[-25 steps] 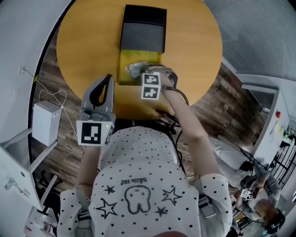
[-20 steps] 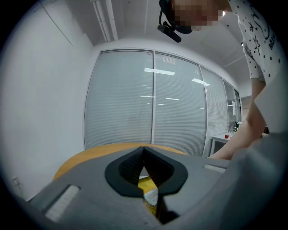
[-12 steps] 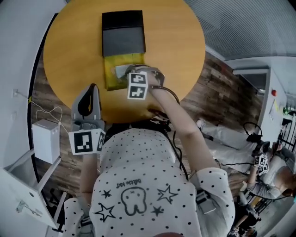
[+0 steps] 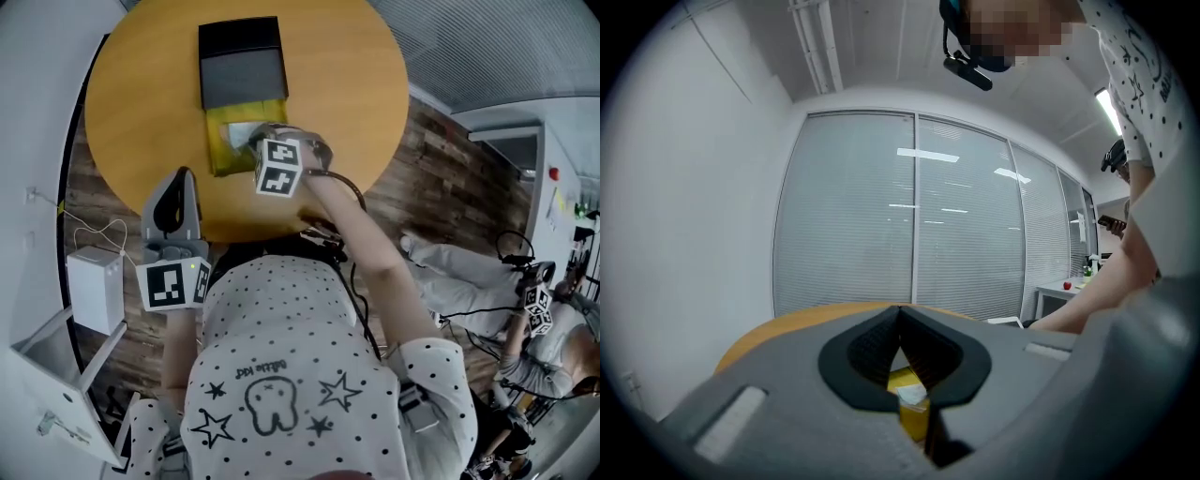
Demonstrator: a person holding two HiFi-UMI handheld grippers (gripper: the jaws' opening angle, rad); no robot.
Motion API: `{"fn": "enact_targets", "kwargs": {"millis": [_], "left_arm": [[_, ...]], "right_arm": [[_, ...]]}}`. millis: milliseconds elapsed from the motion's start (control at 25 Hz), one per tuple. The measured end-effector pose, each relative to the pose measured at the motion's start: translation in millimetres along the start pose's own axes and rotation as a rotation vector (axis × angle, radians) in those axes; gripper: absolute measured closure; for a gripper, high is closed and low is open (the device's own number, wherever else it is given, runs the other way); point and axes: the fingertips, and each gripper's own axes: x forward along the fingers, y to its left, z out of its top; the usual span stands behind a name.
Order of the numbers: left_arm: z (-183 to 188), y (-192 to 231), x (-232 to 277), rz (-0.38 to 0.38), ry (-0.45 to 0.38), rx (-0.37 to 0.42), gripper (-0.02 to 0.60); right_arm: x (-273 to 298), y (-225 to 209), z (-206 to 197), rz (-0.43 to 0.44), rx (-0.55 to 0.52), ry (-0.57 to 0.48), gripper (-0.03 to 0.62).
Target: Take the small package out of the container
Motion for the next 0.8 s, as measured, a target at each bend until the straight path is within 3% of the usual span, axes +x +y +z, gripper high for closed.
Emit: {"fn": "enact_targets", "kwargs": {"millis": [800], "left_arm": [[4,1,-31,0.019,-0.028,0.016,0.575]], "right_arm": [[-48,-13,18,-0.129,0.147,-0.124,0.582]]}}
